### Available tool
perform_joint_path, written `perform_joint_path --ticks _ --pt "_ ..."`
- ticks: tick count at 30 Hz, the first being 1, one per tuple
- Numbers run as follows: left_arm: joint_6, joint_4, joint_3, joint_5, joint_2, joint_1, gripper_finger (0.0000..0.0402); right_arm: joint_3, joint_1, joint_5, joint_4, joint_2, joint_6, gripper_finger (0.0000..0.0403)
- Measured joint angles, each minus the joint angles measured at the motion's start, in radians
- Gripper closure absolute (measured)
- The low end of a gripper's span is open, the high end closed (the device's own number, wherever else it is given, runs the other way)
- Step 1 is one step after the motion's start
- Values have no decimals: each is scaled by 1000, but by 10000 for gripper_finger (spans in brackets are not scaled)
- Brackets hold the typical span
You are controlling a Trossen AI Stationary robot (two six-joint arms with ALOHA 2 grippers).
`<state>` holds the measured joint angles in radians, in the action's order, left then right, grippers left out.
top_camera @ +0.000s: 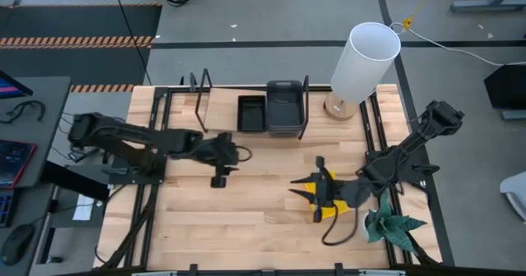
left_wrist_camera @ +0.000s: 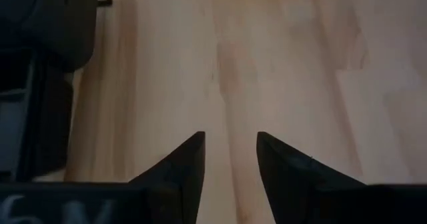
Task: Stack baskets on shelf by color
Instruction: Put the stacked yellow bins on the shelf
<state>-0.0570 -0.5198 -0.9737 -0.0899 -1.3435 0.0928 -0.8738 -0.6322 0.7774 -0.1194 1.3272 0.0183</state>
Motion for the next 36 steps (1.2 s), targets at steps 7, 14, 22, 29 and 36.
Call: perform_joint_path --ticks 7,14,22,29,36 --pt "98 112 165 -111 201 90 260 -59 86 -62 -51 67 87 305" --pt "199 180 284 -222 370 199 260 -196 95 -113 18 124 74 304" --pt "222 215 410 -363 503 352 265 -476 115 -200 575 219 -213 304" --pt "289 207 534 -489 604 459 269 -686 137 -427 981 338 -514 304" --pt "348 132 559 -572 739 568 269 -749 139 -600 1290 445 -695 304"
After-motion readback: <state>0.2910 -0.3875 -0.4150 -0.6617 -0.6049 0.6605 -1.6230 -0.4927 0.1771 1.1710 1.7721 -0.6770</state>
